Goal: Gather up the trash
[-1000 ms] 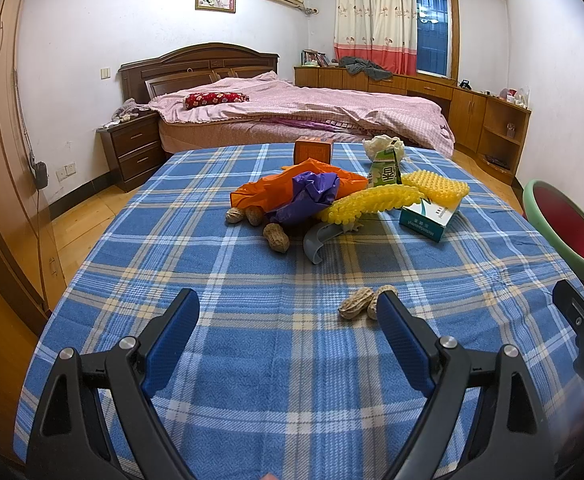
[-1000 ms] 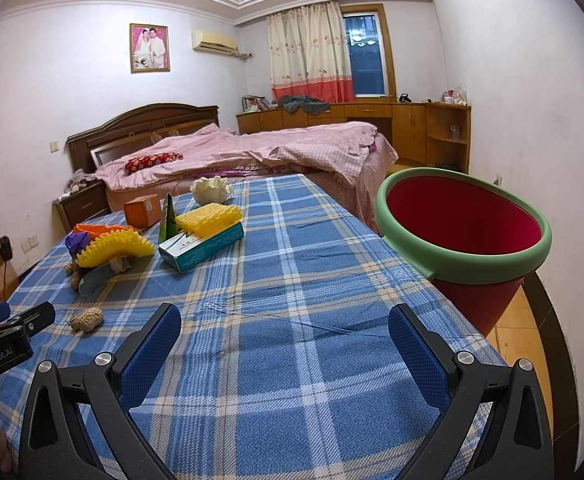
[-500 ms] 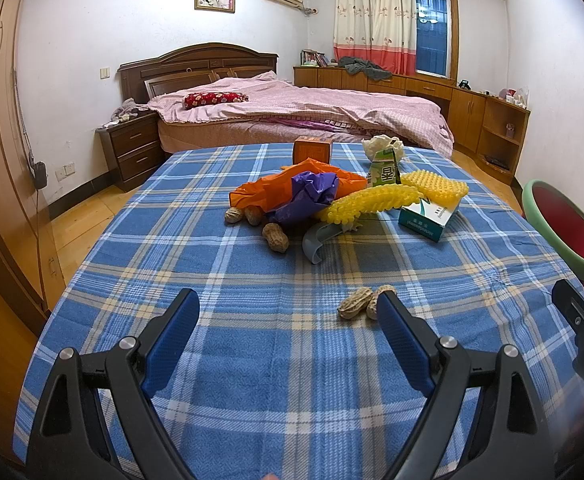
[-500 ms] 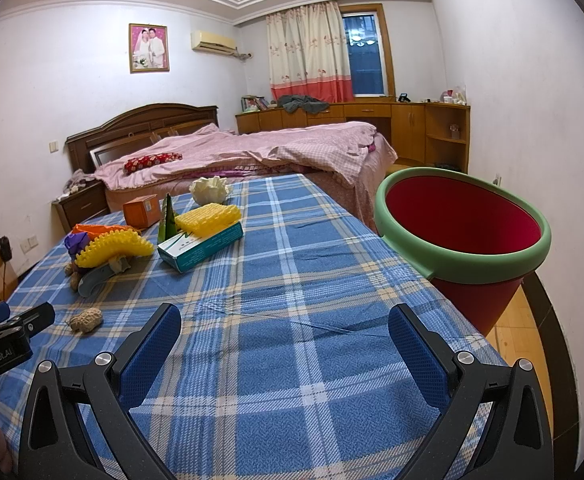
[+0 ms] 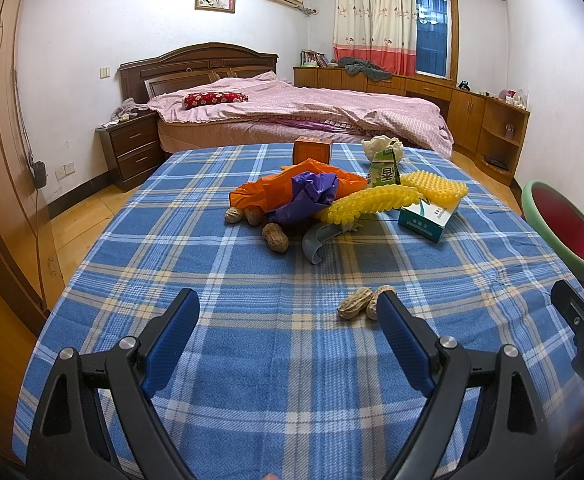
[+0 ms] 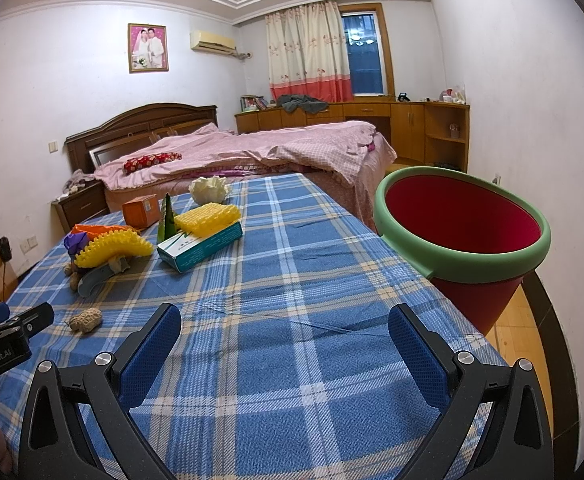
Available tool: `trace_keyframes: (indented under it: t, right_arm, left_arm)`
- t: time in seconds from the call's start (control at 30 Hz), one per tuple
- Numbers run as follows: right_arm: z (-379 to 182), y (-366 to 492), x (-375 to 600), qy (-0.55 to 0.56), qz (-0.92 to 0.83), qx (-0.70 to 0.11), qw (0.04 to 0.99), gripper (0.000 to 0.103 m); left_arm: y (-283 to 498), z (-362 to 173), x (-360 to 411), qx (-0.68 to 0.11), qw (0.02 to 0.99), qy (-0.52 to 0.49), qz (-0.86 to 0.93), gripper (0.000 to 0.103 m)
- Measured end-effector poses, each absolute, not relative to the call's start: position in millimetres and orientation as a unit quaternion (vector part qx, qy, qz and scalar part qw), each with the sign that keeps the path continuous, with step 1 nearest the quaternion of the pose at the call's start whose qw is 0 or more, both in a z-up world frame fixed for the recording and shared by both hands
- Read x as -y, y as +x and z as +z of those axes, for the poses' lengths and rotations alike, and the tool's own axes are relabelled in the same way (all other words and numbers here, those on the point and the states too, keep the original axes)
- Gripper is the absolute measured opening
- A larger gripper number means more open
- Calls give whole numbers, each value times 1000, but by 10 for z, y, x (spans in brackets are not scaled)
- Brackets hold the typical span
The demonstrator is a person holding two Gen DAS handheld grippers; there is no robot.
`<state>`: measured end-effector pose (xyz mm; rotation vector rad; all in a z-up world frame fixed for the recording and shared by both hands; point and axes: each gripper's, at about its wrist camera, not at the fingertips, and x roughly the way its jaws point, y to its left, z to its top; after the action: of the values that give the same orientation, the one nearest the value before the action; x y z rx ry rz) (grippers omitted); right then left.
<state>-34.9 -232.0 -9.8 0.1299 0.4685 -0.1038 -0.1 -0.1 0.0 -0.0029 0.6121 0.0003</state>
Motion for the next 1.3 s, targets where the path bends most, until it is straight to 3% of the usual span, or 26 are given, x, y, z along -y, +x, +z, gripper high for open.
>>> trace_keyframes:
  t: [0.77,1.3]
  right_arm:
    - [-96,-338,2323,63,-49,-245,966,103]
    - [360,118,2364,71,0,-253,965,103]
  left_arm:
    - [20,4,3,-310,951,-4,-9,90]
    - [598,327,-34,-332,943,-5,-36,88]
